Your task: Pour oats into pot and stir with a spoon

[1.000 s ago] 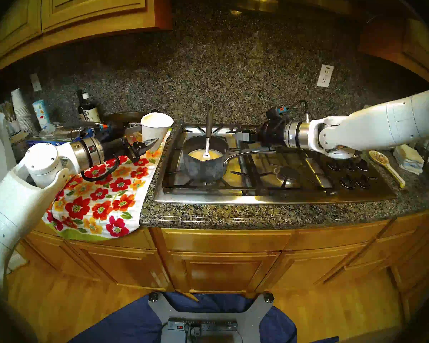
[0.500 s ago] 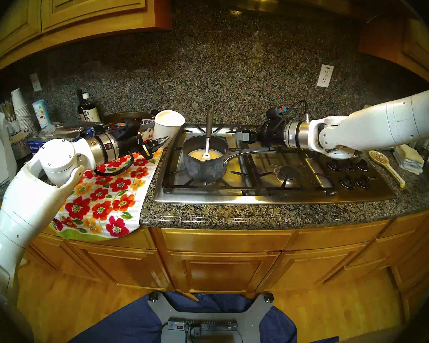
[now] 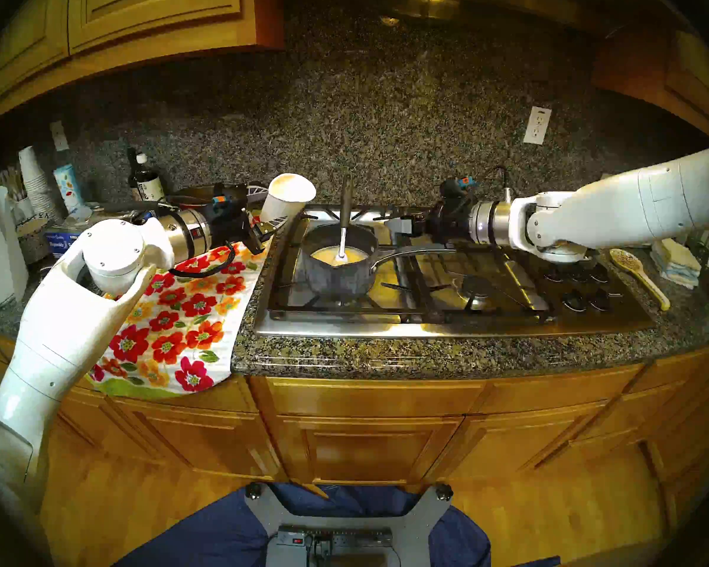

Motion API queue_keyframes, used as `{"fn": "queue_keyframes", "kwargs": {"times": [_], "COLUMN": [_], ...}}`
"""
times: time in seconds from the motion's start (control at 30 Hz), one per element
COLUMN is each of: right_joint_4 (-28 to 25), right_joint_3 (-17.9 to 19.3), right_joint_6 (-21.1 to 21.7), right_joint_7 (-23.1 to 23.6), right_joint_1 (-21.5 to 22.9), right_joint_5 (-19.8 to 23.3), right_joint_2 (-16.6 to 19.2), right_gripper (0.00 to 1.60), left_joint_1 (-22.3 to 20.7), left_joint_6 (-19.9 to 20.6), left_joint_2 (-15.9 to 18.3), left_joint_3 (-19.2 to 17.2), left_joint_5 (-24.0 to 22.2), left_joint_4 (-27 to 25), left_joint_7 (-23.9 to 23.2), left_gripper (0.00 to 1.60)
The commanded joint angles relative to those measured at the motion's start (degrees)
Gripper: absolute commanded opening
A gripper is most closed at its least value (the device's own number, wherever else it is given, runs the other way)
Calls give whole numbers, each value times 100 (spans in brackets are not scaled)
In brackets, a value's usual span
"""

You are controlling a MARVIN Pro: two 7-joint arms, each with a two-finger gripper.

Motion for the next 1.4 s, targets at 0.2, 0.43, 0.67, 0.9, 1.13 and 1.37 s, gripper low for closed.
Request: {"fn": "queue_keyframes", "kwargs": {"times": [0.2,0.43,0.67,0.9,1.13,1.37], "right_joint_4": [56,52,51,51,49,49], "right_joint_3": [85,82,81,80,81,81], "right_joint_6": [-69,-75,-77,-78,-79,-79], "right_joint_7": [13,13,13,13,11,11], "right_joint_1": [201,206,208,208,209,208], "right_joint_5": [-17,-20,-20,-19,-24,-24], "right_joint_2": [1,1,1,0,2,2], "right_gripper": [160,160,160,160,160,160], "left_joint_1": [-907,-818,-750,-724,-694,-689], "left_joint_6": [-207,-389,-665,-986,-1136,-1349], "left_joint_2": [-331,-288,-233,-178,-180,-135], "left_joint_3": [267,263,283,342,344,376], "left_joint_5": [522,756,1103,1577,1832,2217], "left_joint_4": [74,11,-48,-95,-151,-227], "left_joint_7": [-255,-318,-275,-133,-34,106], "left_gripper": [102,102,102,100,99,96]}}
